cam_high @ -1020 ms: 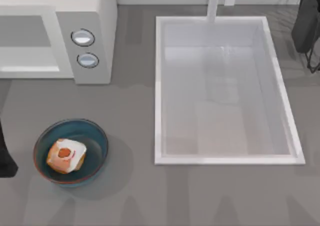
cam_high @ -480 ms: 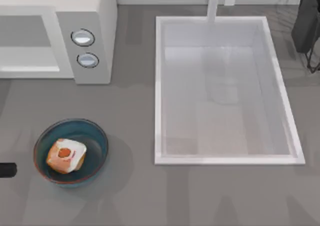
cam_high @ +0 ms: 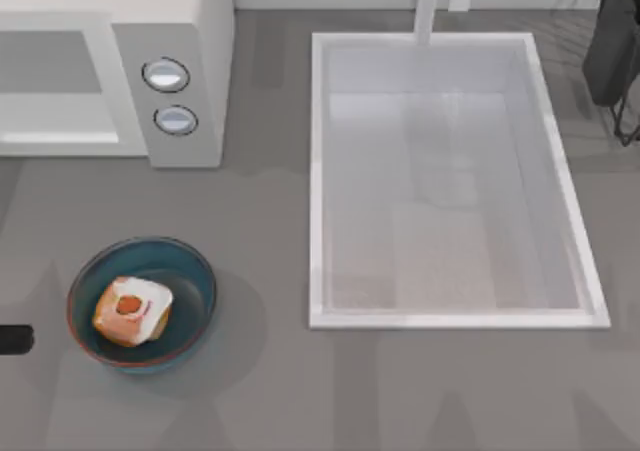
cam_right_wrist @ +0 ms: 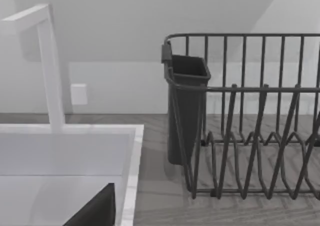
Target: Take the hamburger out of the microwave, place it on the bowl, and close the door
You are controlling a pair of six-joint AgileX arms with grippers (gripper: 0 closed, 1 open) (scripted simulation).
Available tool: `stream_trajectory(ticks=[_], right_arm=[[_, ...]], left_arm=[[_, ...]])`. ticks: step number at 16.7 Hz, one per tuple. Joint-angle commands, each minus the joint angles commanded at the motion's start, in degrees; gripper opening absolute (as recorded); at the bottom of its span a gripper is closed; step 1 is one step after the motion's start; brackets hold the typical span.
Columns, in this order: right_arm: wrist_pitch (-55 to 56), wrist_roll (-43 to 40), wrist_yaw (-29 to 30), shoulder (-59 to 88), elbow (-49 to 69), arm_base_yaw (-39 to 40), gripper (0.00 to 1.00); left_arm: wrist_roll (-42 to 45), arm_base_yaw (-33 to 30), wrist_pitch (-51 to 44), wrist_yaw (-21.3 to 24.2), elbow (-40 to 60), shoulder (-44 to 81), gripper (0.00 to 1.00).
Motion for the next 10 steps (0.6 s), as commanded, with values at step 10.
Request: stream_trajectory(ticks=[10], right_arm=[[0.00,0.00,0.00,0.00,0.00,0.00,1.00]], left_arm=[[0.20,-9.85,14.55,-9.81,-2.95,11.46,0.00]])
